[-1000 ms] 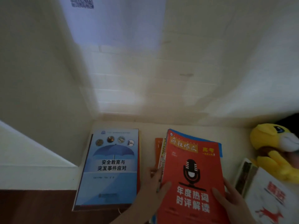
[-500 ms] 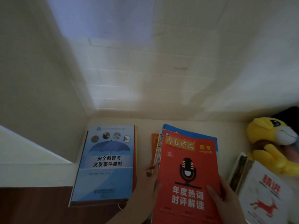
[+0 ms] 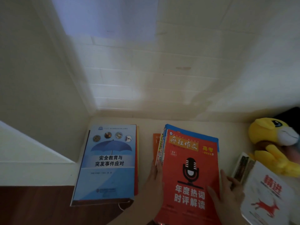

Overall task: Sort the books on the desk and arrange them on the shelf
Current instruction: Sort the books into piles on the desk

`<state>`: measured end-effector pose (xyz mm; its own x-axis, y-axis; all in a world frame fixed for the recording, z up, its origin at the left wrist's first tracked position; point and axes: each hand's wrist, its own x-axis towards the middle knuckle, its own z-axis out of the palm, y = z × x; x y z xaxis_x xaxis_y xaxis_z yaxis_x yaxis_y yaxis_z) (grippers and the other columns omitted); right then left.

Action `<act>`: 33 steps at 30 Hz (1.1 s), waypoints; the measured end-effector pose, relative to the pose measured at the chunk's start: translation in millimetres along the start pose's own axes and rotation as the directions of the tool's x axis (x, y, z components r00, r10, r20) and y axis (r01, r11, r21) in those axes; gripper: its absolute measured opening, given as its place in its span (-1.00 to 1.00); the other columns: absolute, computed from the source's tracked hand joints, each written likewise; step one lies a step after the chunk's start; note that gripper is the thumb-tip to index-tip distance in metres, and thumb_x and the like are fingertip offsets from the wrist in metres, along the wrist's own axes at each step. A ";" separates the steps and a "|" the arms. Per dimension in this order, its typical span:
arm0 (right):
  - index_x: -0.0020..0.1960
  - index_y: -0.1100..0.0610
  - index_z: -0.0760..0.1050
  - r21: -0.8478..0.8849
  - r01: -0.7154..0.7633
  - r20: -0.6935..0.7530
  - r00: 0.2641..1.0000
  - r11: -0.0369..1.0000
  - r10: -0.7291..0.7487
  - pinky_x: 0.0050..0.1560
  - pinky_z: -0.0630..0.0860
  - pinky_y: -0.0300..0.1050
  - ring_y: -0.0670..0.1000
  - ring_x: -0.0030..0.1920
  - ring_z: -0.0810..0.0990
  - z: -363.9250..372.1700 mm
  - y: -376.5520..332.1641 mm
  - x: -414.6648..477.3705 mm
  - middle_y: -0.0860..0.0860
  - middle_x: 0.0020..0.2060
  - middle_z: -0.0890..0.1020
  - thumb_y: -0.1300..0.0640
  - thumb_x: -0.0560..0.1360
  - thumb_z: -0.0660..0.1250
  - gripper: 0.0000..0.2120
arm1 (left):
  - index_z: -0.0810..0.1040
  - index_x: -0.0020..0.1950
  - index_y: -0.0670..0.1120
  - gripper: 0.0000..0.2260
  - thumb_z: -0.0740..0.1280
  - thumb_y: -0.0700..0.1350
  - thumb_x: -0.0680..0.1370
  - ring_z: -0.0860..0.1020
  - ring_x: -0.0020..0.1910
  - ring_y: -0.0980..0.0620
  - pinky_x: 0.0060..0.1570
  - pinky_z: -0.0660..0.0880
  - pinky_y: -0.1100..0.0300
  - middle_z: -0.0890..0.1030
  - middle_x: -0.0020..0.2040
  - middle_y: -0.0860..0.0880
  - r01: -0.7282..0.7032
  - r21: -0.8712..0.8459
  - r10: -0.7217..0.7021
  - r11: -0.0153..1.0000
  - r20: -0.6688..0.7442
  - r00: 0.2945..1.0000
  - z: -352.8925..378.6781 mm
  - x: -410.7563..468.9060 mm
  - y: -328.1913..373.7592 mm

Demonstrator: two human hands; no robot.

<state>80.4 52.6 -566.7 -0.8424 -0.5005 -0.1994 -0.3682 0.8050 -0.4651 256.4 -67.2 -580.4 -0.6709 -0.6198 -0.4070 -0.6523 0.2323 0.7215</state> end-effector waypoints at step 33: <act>0.57 0.09 -0.24 0.110 0.223 0.735 0.638 0.969 -0.230 0.50 0.03 0.08 0.21 0.52 -0.14 158.7 -186.0 -49.9 0.14 0.52 -0.12 0.06 0.50 0.37 -0.08 | 0.55 0.05 -0.22 -0.62 0.49 0.02 0.42 0.60 -0.30 -0.03 -0.41 0.47 0.22 0.64 -0.10 -0.16 0.535 -0.506 -0.703 0.676 -0.228 0.674 -117.3 -31.1 -186.5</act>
<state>253.3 -122.7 -607.2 -0.1641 -0.7386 -0.6539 -0.5011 0.6334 -0.5896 440.2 -179.2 -636.6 0.0871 -0.7515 -0.6539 -0.6219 -0.5538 0.5536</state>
